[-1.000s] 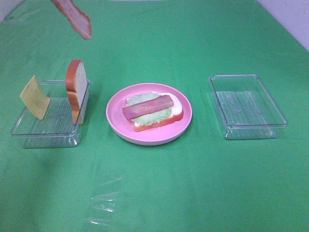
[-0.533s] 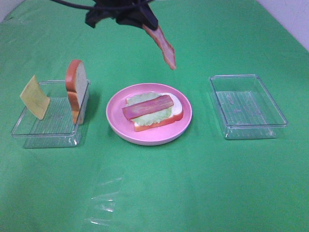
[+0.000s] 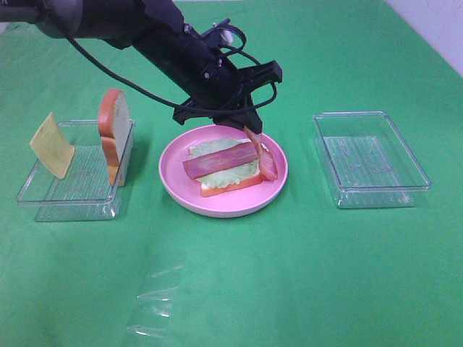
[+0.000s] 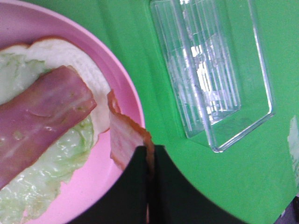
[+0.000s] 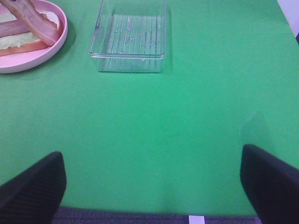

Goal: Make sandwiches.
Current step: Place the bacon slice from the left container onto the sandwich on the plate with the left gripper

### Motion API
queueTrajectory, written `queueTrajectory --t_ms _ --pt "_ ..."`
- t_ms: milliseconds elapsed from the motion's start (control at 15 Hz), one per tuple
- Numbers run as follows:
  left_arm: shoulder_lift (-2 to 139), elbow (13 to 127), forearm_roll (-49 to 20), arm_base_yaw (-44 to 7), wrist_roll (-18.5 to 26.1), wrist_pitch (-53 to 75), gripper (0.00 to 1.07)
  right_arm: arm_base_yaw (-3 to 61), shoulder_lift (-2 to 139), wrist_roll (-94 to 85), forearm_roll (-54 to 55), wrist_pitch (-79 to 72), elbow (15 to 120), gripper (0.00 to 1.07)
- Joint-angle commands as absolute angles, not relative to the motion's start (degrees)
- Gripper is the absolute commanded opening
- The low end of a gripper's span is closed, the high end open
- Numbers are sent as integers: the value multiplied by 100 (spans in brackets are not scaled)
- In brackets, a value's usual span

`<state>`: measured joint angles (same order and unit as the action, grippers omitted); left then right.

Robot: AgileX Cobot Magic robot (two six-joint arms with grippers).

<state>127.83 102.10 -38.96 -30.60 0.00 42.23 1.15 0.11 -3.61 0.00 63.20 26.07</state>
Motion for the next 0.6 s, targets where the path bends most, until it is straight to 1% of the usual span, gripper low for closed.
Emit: queueTrajectory --t_ms 67,200,267,333,467,533,600 --pt "12886 10227 -3696 -3083 115 4228 0 80 29 -407 0 6280 2595 97" --pt "12880 10227 -3191 -3083 69 4234 0 80 29 -407 0 6280 2595 97" --pt "12880 10227 -3094 -3083 46 4257 0 80 29 -407 0 6280 2595 97" --pt "12880 10227 -2813 -3083 -86 4297 0 80 29 -407 0 6280 2595 97" --pt "12880 10227 -2051 -3083 -401 4314 0 80 29 -407 0 6280 2595 97" --pt "12880 10227 -1220 -3083 -877 4314 0 80 29 -407 0 6280 2595 97" --pt "12880 10227 -1031 -3083 -991 4314 0 80 29 -407 0 6280 2595 97"
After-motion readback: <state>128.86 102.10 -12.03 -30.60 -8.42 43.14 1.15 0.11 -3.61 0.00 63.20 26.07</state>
